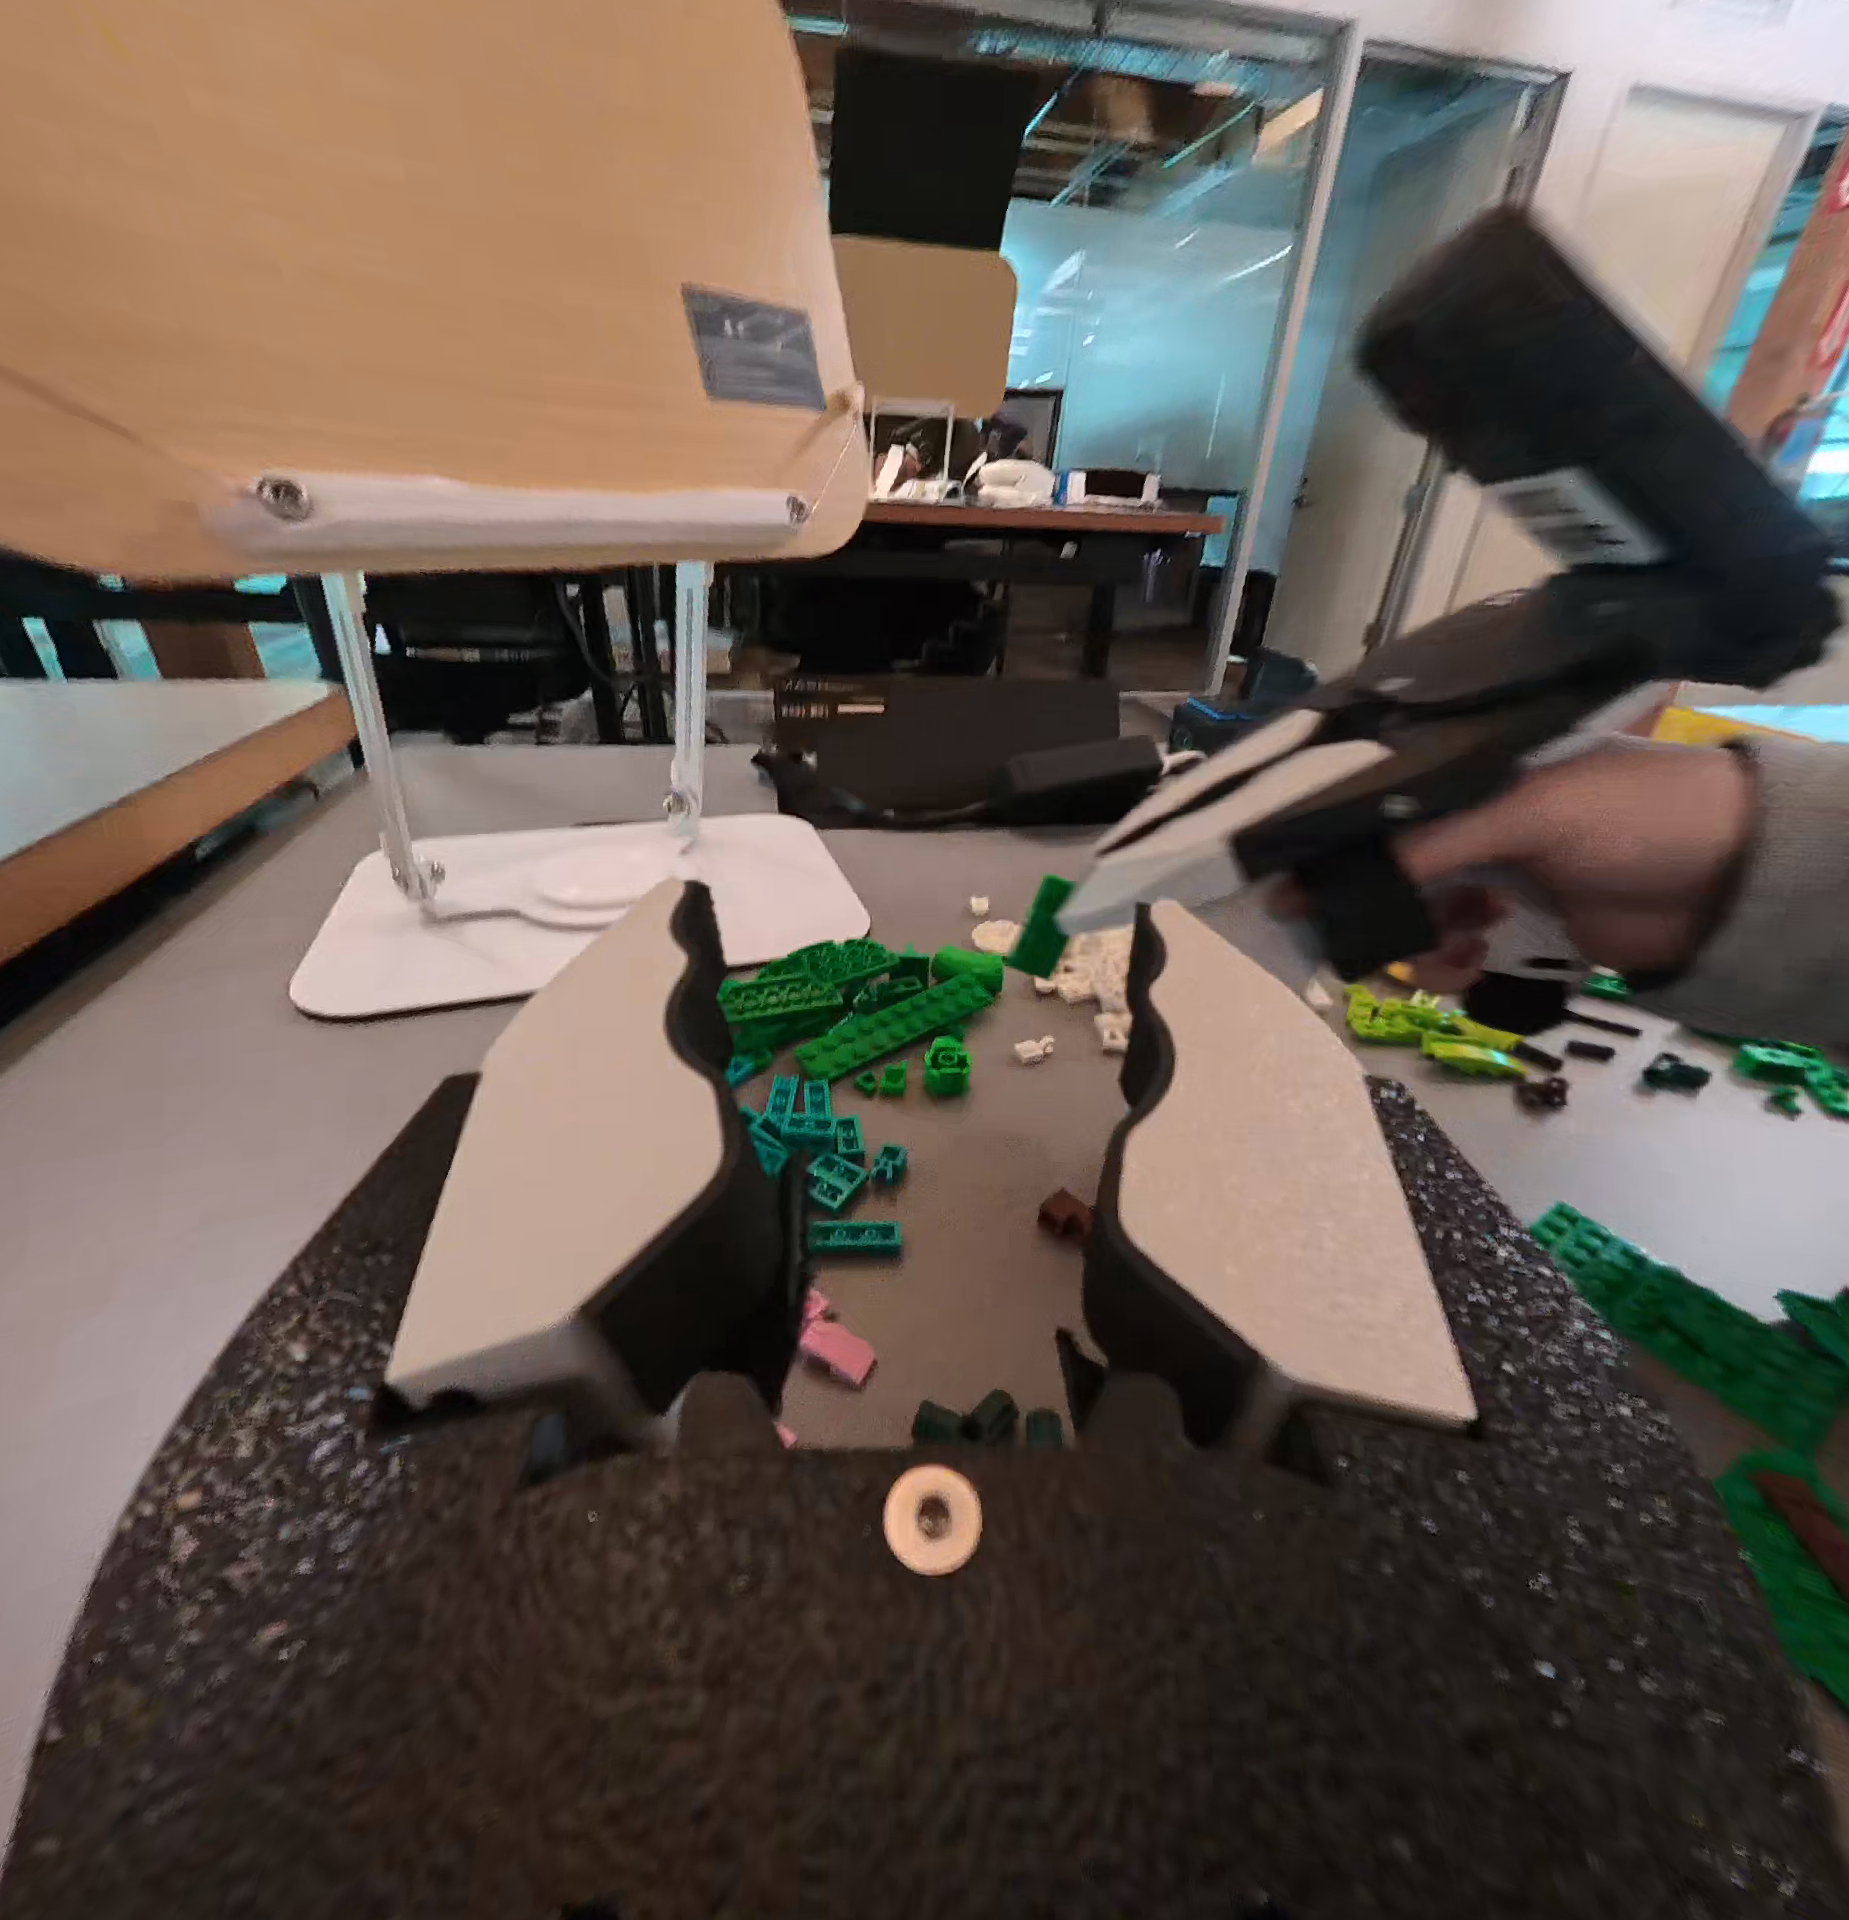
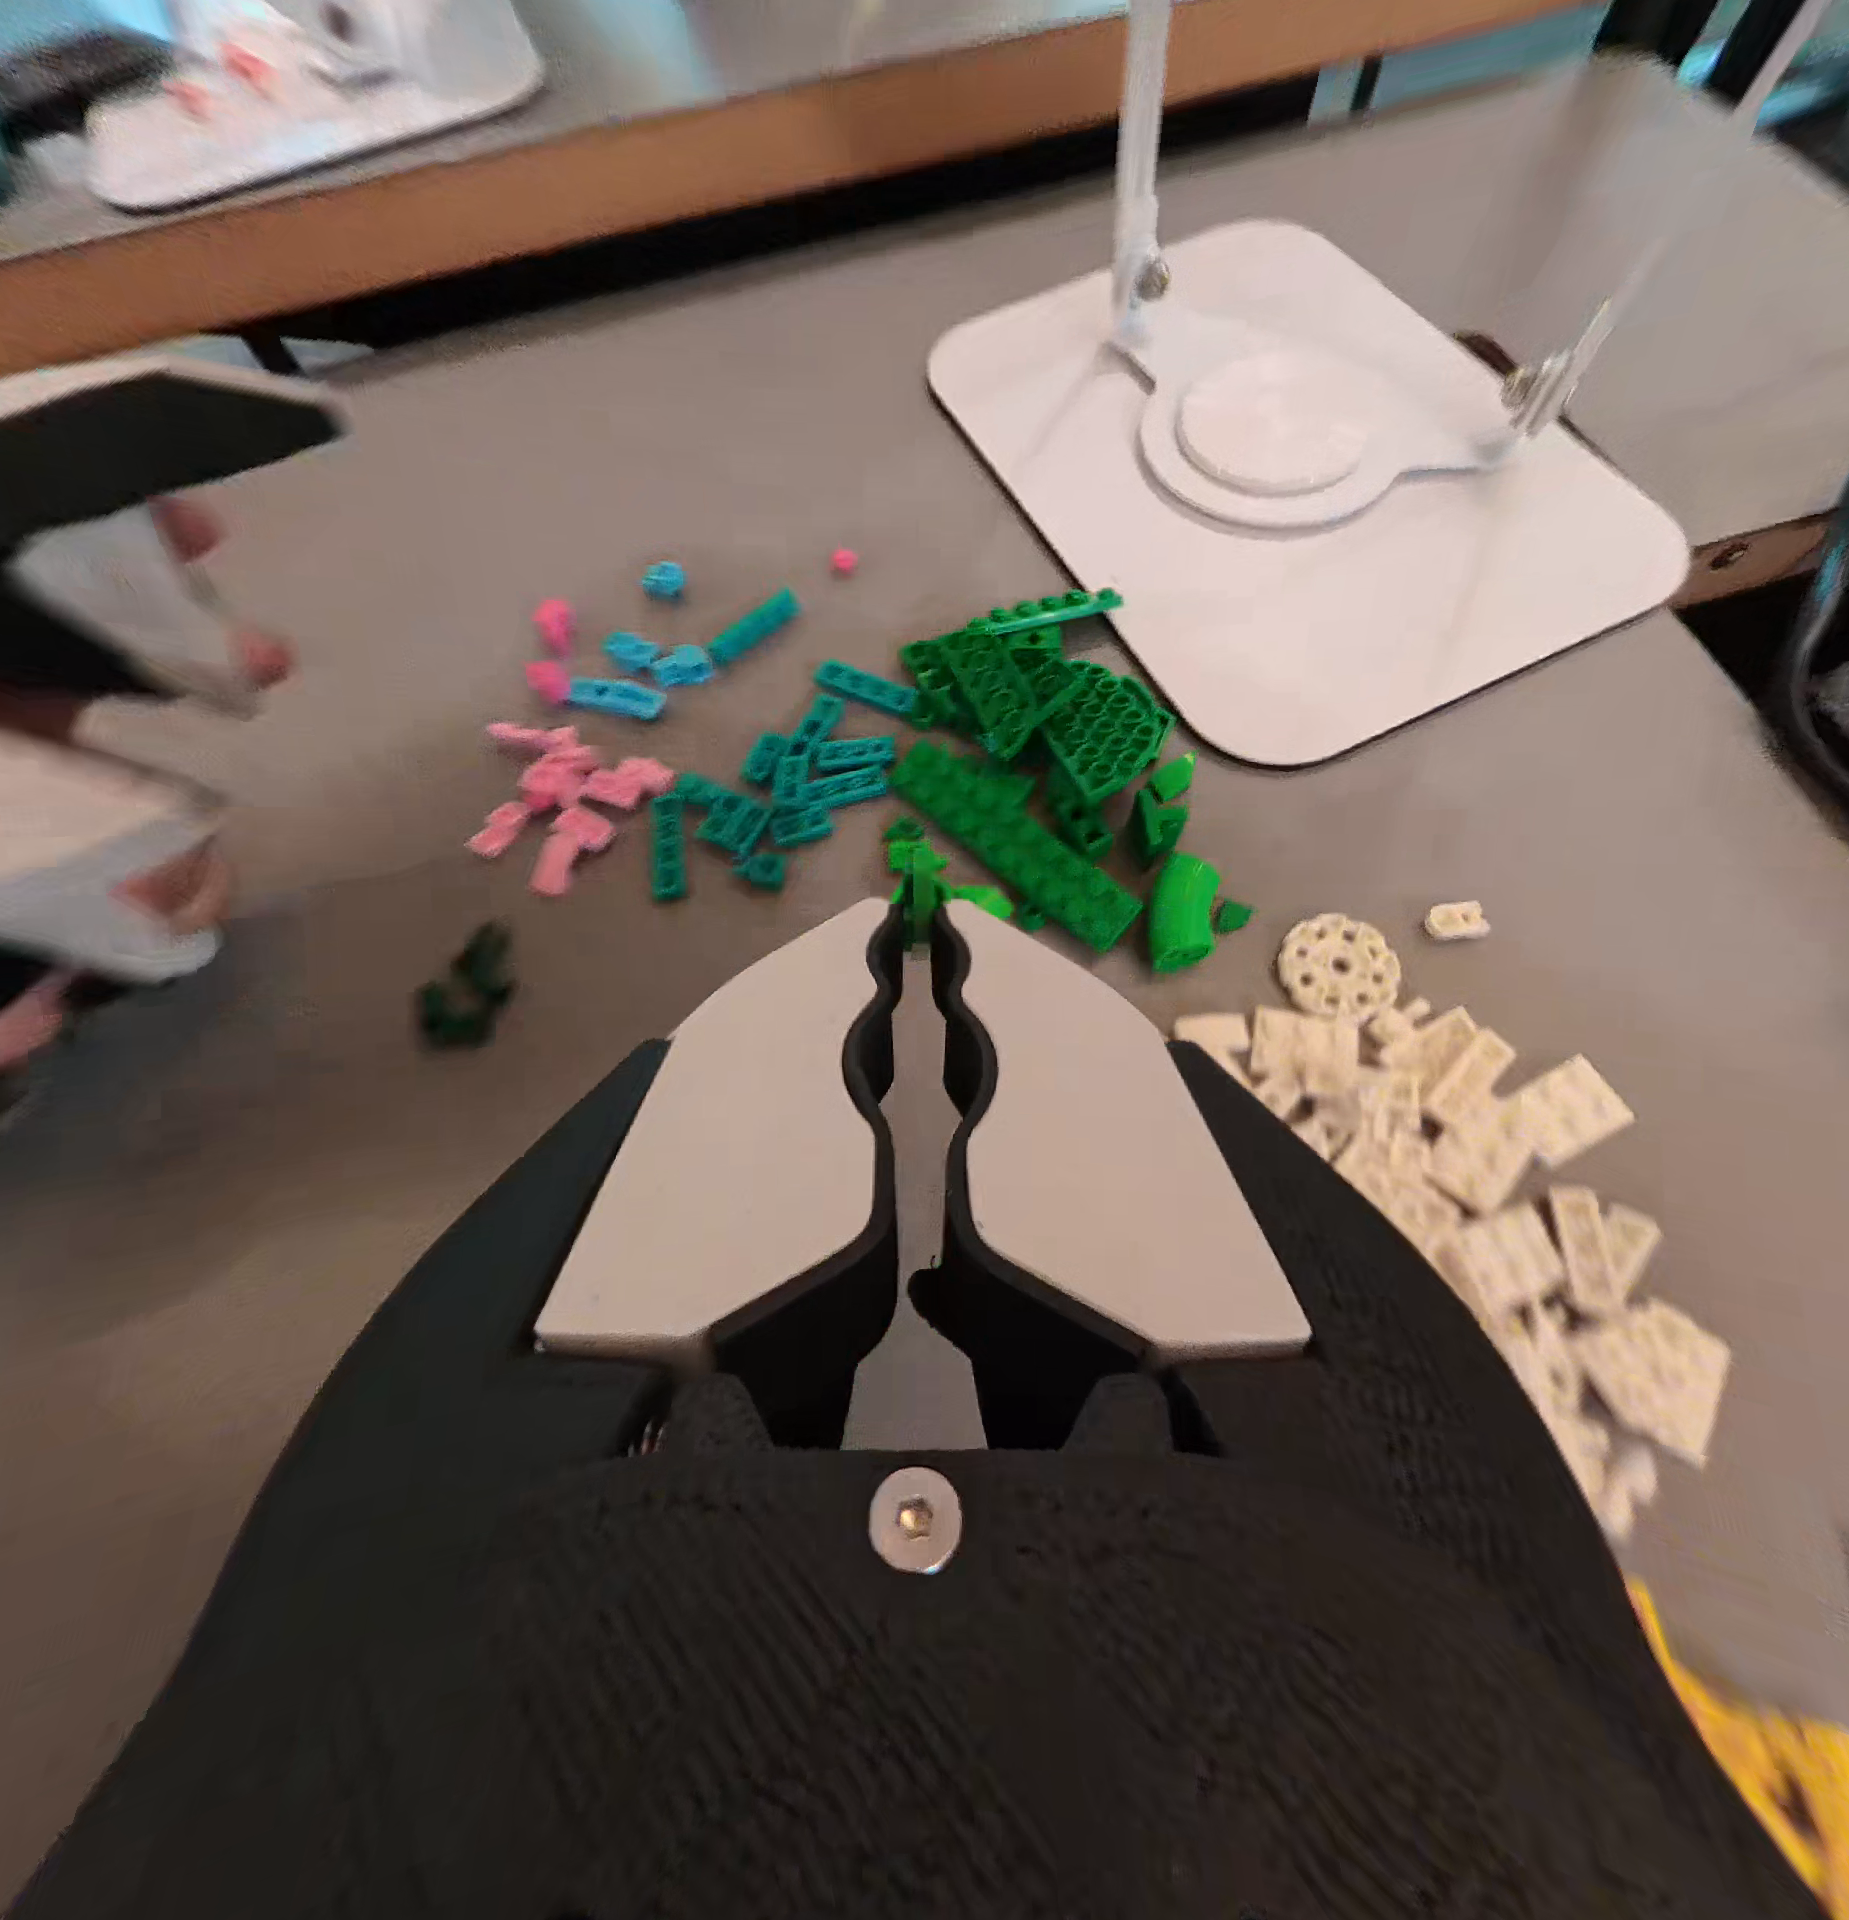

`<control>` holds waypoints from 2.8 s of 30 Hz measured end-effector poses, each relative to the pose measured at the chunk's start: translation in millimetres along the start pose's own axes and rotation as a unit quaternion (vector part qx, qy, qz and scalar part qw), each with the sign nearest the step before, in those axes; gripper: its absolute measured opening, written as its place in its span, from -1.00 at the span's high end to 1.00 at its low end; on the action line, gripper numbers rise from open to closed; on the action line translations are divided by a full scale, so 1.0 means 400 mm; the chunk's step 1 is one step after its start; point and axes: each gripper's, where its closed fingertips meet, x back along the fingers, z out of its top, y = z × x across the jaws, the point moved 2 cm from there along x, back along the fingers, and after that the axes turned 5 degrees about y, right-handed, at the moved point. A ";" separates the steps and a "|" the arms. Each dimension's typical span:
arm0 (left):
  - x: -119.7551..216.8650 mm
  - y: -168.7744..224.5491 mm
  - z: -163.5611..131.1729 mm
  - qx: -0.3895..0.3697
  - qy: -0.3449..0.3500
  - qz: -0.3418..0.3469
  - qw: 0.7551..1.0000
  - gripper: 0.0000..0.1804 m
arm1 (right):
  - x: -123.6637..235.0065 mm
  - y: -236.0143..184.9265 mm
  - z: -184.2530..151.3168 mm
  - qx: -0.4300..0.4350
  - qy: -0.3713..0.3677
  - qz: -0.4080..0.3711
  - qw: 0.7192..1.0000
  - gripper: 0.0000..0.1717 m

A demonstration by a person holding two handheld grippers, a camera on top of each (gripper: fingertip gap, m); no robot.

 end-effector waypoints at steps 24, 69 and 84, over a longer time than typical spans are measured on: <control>-0.017 0.124 -0.039 -0.025 -0.046 -0.102 0.993 0.26 | 0.289 -0.185 -0.302 0.262 -0.239 0.183 0.917 0.18; 0.085 0.382 -0.073 -0.099 -0.039 -0.385 0.917 0.58 | 0.400 -0.333 -0.379 0.227 -0.153 0.125 0.954 0.58; 0.086 0.376 -0.070 -0.048 -0.059 -0.395 0.916 0.60 | 0.303 -0.314 -0.333 0.256 -0.177 0.035 0.950 0.97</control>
